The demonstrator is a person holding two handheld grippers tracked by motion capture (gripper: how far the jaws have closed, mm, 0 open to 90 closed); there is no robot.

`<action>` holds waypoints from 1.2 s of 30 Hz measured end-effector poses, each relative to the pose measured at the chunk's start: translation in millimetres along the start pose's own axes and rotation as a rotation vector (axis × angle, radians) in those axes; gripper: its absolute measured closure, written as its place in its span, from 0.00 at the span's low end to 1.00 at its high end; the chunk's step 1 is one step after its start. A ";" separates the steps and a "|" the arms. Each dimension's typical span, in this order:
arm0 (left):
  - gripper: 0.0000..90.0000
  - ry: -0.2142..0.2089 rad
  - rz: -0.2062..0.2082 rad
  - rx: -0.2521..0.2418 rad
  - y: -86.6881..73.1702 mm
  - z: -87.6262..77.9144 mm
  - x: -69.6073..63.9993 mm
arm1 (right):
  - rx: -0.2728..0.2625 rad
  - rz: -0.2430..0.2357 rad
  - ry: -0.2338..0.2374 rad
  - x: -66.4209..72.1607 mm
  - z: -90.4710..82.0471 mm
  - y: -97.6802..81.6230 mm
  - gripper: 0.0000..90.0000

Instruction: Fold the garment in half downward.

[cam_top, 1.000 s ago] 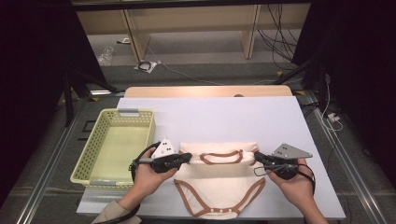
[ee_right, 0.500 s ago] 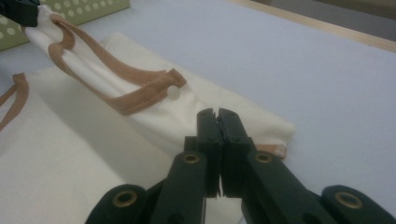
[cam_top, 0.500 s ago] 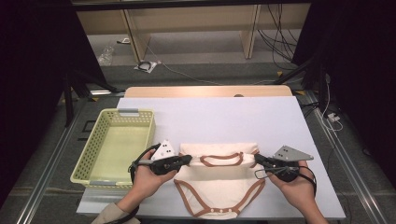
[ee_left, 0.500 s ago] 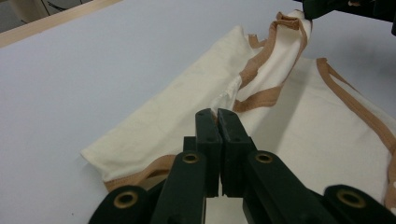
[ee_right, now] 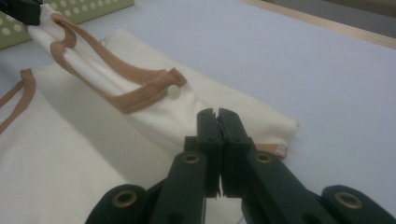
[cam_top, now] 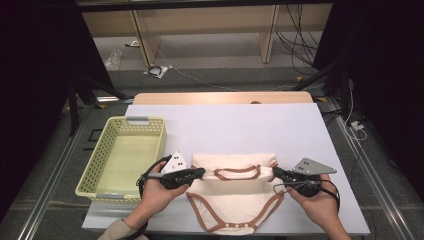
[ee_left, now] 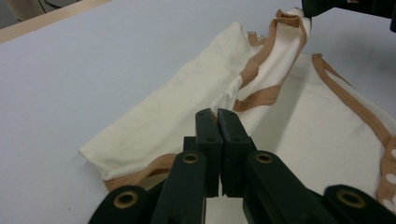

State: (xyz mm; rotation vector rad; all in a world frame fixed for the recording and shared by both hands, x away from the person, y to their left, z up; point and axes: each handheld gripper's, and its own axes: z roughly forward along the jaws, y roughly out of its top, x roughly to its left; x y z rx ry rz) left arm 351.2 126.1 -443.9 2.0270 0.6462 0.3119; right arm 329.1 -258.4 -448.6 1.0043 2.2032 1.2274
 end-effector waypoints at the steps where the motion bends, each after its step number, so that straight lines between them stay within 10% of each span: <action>1: 0.98 -0.001 -0.001 0.001 -0.4 0.0 -0.2 | -0.001 0.003 0.001 0.2 -0.1 -0.2 0.99; 36: 0.98 -0.024 0.014 0.015 -4.9 -4.6 -8.6 | 0.011 -0.002 0.022 4.3 -7.2 -6.7 0.99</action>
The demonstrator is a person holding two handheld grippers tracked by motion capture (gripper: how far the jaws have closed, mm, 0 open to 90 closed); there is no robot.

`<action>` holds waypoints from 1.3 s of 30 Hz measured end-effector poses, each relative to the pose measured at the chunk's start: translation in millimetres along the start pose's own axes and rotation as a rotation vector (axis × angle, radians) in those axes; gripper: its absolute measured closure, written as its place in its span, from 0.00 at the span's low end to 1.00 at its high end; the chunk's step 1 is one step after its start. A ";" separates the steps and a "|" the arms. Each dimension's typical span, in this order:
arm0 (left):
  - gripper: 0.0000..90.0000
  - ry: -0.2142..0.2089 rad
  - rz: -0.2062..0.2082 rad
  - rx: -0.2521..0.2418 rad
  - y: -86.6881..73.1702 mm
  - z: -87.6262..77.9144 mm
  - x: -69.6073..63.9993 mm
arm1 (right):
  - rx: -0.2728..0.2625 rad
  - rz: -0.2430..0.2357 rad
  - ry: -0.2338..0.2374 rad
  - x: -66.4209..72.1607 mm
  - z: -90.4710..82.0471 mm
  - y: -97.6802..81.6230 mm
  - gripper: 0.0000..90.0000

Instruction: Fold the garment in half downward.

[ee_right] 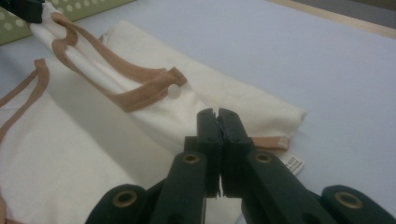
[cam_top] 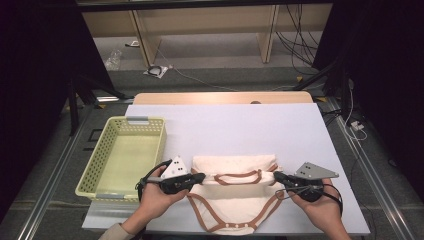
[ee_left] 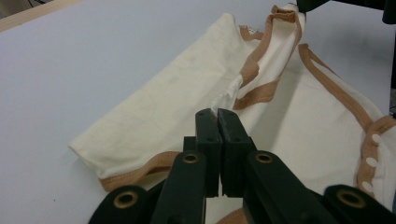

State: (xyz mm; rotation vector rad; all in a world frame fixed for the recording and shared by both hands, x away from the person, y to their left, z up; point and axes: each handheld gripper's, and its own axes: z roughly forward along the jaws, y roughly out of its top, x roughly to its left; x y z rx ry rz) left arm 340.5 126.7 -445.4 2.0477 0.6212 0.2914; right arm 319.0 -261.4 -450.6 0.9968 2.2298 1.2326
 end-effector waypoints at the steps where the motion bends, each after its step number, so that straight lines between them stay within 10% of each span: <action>1: 0.98 -0.001 0.000 0.001 -0.1 -0.1 -0.1 | 0.000 -0.001 0.000 0.1 -0.4 -0.2 0.99; 39: 0.98 -0.022 0.010 0.015 -4.1 -3.7 -5.9 | 0.010 -0.006 0.020 5.5 -7.1 -6.3 0.99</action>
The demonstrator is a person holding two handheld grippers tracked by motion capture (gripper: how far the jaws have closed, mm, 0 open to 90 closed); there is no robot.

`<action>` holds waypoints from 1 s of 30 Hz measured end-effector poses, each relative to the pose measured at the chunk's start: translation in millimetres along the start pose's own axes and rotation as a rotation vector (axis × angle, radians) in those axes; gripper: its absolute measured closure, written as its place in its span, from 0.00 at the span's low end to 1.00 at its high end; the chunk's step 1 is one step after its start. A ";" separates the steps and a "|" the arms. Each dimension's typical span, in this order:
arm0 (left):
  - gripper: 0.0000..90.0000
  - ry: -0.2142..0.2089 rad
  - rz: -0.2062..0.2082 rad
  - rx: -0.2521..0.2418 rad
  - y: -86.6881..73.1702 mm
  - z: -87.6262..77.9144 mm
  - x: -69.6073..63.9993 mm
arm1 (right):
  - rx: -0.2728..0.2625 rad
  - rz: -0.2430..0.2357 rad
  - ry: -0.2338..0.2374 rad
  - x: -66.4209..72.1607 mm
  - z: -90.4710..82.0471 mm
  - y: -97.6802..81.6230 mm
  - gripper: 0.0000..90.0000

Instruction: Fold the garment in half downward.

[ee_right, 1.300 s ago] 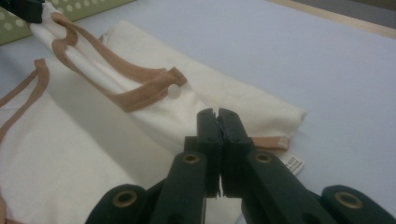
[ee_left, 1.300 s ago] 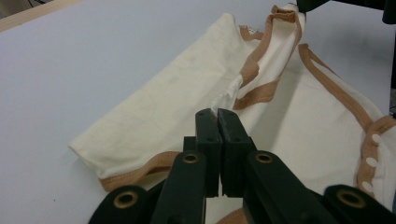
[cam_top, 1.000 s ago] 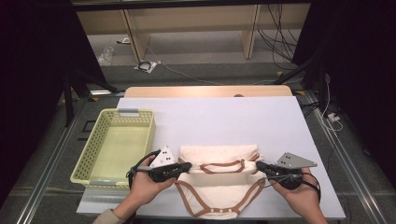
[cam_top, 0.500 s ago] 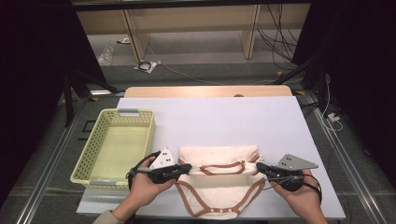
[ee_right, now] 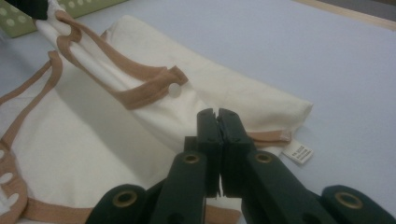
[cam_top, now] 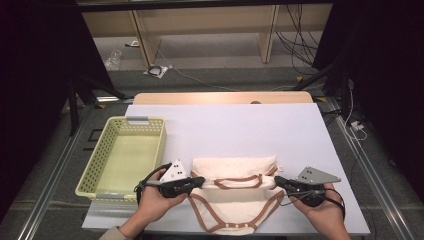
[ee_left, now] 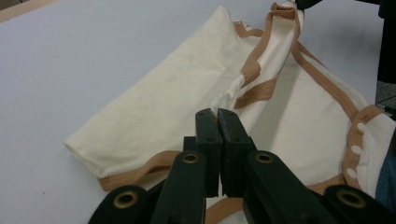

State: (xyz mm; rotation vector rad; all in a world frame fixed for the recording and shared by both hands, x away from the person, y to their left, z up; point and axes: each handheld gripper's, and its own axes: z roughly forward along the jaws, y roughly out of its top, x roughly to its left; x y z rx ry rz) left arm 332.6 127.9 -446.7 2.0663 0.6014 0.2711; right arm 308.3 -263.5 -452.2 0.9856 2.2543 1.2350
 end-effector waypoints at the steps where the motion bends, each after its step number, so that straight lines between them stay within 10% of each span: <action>1: 0.98 0.000 0.000 -0.001 -0.1 0.1 -0.2 | 0.000 -0.001 0.000 0.1 -0.1 -0.2 0.99; 30: 0.97 -0.016 0.011 0.015 -1.9 -0.7 -4.8 | 0.002 -0.007 0.011 3.3 -5.2 -4.9 0.99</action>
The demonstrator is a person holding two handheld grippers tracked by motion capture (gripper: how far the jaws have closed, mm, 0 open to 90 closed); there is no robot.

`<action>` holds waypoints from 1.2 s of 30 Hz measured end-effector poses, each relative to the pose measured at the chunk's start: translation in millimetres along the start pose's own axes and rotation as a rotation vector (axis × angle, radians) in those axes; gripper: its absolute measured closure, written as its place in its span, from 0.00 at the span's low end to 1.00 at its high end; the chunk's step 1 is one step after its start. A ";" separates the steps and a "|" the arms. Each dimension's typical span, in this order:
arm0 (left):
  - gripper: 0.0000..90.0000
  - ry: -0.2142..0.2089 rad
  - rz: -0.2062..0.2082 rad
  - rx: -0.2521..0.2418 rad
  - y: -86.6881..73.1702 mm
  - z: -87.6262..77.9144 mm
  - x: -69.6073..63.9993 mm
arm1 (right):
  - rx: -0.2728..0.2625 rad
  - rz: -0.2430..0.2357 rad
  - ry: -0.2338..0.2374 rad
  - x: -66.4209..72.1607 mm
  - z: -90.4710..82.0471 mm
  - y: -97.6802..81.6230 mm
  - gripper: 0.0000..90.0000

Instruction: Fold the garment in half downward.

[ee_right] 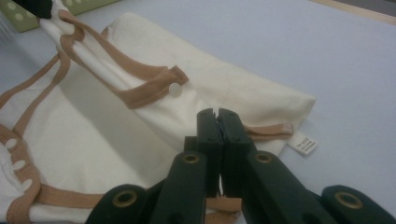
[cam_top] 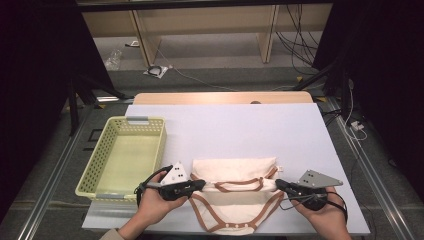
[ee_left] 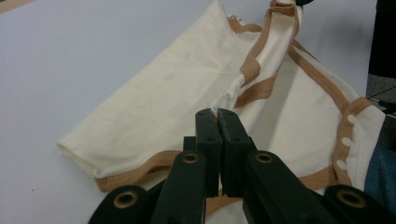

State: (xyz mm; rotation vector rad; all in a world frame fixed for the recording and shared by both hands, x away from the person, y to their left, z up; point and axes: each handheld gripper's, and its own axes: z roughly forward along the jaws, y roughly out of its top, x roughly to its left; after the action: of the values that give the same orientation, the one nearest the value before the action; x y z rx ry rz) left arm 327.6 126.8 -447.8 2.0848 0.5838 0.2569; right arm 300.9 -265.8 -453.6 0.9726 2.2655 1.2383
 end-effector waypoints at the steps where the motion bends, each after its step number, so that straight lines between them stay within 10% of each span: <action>1: 0.98 0.000 0.000 0.000 0.0 0.0 -0.1 | 0.001 0.001 0.000 0.1 -0.1 -0.2 0.99; 36: 0.97 -0.025 0.012 0.019 -4.2 -2.2 -9.1 | 0.027 -0.008 0.024 3.2 -3.8 -5.9 0.99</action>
State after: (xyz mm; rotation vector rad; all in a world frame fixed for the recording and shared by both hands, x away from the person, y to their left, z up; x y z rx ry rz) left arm 317.6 125.7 -449.7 2.1076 0.5605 0.2327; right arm 294.1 -267.9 -456.5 0.9623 2.3079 1.2248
